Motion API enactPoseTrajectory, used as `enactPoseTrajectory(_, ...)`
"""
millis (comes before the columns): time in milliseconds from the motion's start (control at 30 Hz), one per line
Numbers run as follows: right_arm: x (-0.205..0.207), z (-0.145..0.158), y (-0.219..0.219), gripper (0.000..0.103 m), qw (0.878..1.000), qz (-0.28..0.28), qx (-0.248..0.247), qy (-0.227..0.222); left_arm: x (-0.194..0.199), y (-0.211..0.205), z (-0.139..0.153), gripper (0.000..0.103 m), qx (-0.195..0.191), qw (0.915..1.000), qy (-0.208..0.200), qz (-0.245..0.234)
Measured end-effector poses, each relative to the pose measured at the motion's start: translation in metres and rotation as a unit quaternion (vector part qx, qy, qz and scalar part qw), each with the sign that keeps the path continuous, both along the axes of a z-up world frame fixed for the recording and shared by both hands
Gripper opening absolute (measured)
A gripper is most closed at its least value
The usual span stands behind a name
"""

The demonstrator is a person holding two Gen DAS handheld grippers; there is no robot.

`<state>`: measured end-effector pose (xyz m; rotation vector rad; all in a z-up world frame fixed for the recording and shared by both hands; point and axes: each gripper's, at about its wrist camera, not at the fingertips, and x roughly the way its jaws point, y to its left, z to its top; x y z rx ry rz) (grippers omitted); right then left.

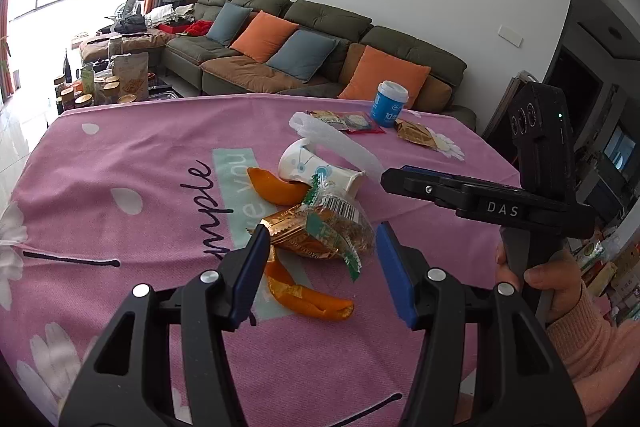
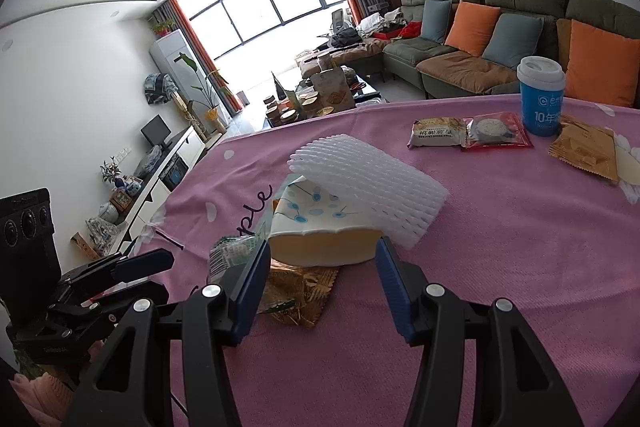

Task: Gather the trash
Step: 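Grasp the white foam net with the right tool while the left tool grasps the clear plastic wrapper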

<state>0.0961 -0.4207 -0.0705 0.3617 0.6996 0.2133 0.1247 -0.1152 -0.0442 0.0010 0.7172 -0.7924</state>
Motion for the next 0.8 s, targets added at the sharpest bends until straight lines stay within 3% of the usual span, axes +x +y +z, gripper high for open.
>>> enactPoseTrajectory(133, 0.007, -0.002, -0.008, 0.052, 1.000, -0.012, -0.013, 0.000, 0.011, -0.009, 0.000, 0.064, -0.005, 0.9999, 0.013, -0.003)
enactPoseTrajectory(333, 0.034, 0.000, -0.015, 0.056, 0.998, -0.020, -0.051, 0.007, 0.025, -0.023, -0.006, 0.063, -0.006, 0.9994, 0.033, -0.010)
enactPoseTrajectory(533, 0.061, -0.007, -0.018, 0.061, 0.996, -0.006, -0.084, 0.027, 0.033, -0.030, -0.016, 0.054, -0.005, 0.9981, 0.058, -0.020)
enactPoseTrajectory(667, 0.069, -0.017, -0.020, 0.061, 0.995, 0.007, -0.087, 0.046, 0.036, -0.030, -0.023, 0.041, -0.003, 0.9970, 0.074, -0.021)
enactPoseTrajectory(800, 0.072, -0.022, -0.024, 0.055, 0.995, 0.013, -0.078, 0.053, 0.037, -0.028, -0.027, 0.031, -0.004, 0.9967, 0.077, -0.022)
